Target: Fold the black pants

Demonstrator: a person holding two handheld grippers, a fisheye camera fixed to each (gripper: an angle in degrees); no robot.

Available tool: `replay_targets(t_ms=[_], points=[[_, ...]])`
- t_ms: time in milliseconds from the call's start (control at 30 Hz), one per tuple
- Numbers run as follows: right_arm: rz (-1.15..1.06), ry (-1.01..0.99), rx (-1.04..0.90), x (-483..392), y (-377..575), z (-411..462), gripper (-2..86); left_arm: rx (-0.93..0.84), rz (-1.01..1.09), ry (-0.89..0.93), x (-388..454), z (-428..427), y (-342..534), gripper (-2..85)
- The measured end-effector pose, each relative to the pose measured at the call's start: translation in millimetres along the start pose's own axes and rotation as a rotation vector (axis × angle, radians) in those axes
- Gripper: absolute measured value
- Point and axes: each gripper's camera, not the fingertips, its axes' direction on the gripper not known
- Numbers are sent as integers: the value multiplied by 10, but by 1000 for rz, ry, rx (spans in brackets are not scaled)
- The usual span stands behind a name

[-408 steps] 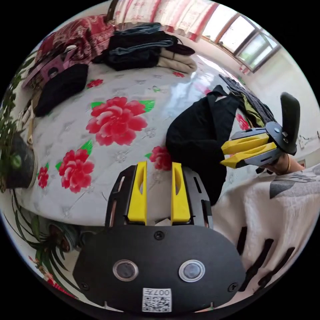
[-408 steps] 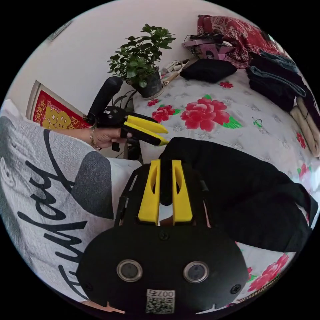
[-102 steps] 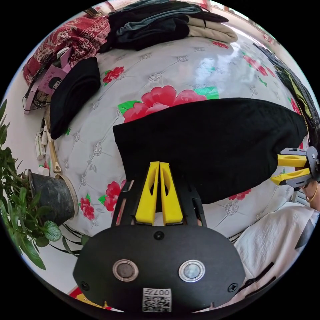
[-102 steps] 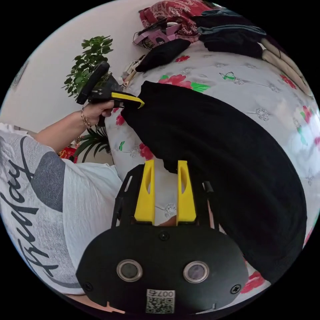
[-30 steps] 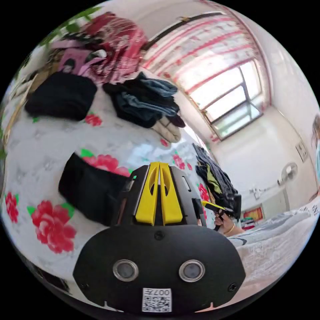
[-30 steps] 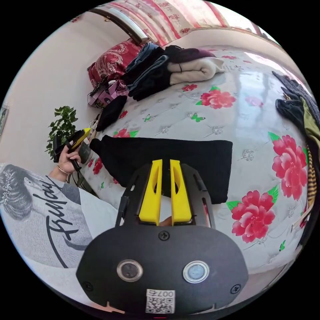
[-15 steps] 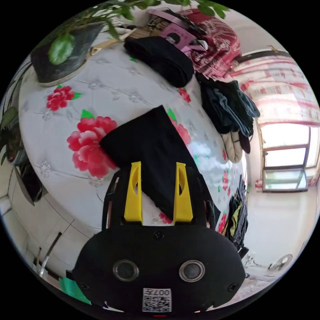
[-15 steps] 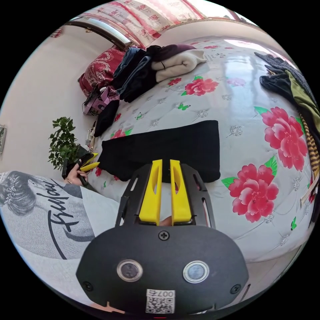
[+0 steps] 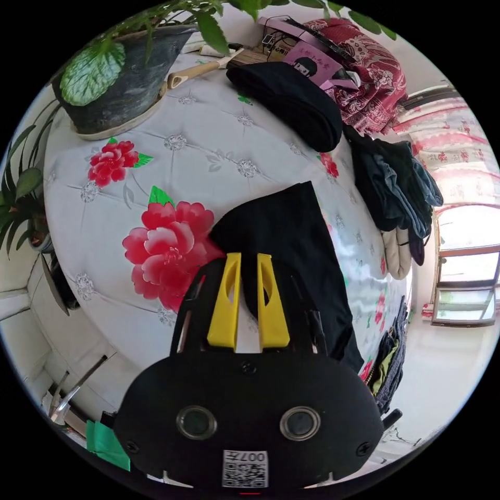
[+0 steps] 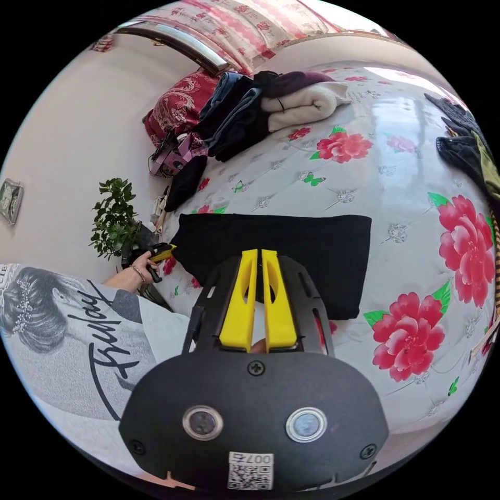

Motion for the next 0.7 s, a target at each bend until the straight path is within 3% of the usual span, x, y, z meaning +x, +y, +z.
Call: replay_targets(t_ms=[133, 367, 500, 600, 700], points=[[34, 8, 6, 178, 3, -92, -1, 78, 176, 114, 366, -287, 126, 33], [58, 33, 35, 416, -130, -303, -1, 62, 928, 330, 2089, -641, 777, 28], [100, 52, 92, 623, -193, -519, 1, -129, 1344, 500, 2842, -320, 1692, 34], [176, 50, 113, 874, -171, -626, 6, -403, 1422, 442, 2999, 322, 2142, 45], [273, 17, 122, 1167, -101, -724, 18, -545, 1379, 385, 2877, 631, 2224, 49]])
